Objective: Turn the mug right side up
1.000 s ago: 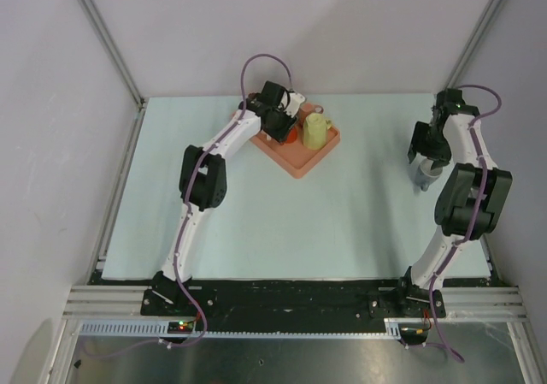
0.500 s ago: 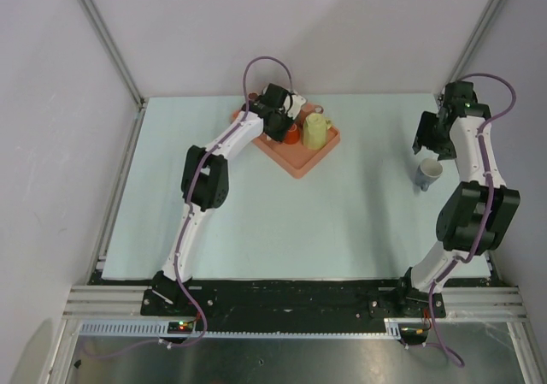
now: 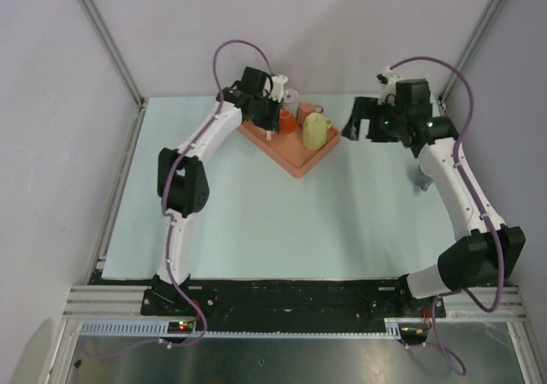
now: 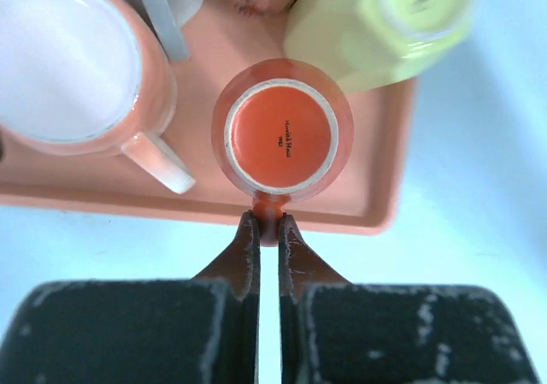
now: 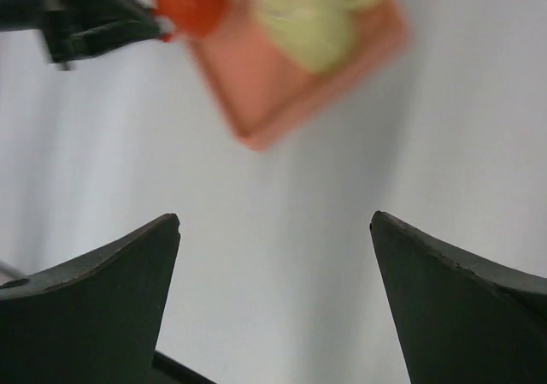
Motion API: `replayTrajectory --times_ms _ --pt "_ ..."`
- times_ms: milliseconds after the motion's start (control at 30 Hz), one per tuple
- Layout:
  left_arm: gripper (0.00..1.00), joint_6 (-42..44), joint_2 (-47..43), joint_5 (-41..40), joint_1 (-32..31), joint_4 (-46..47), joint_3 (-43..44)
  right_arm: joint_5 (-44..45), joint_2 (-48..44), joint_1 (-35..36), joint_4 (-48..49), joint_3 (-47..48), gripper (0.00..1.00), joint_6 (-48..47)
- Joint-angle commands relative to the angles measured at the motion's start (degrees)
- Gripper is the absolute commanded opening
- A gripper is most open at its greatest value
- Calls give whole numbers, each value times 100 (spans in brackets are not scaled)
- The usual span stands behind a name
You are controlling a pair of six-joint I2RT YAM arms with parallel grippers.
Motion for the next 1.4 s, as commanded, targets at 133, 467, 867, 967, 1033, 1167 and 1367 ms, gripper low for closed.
replayTrajectory --times_ms 133,467,867,967,1033,1167,1367 --pt "0 -737 -2049 1354 78 145 -105 -1552 -602 1037 4232 -1070 99 2375" --pt "0 -1410 -2591 2652 -90 93 -78 -1511 -138 1206 6980 -1388 91 4525" --pt "0 -1308 -2601 2874 -185 97 198 -1961 229 1285 7808 -1530 78 5522" --pt "0 -1307 -2577 3057 -217 91 65 -2011 205 1288 8115 -1597 55 5679" --pt "0 -1310 -2563 3100 -237 89 -27 -2059 181 1295 8249 -1608 30 5754" --pt "35 -1231 -2585 2851 -206 95 -97 -2042 -95 1270 7632 -1611 2 5292" --pt "99 -576 -2955 1572 30 -61 -717 -69 -1069 1407 3673 -1456 0 2500"
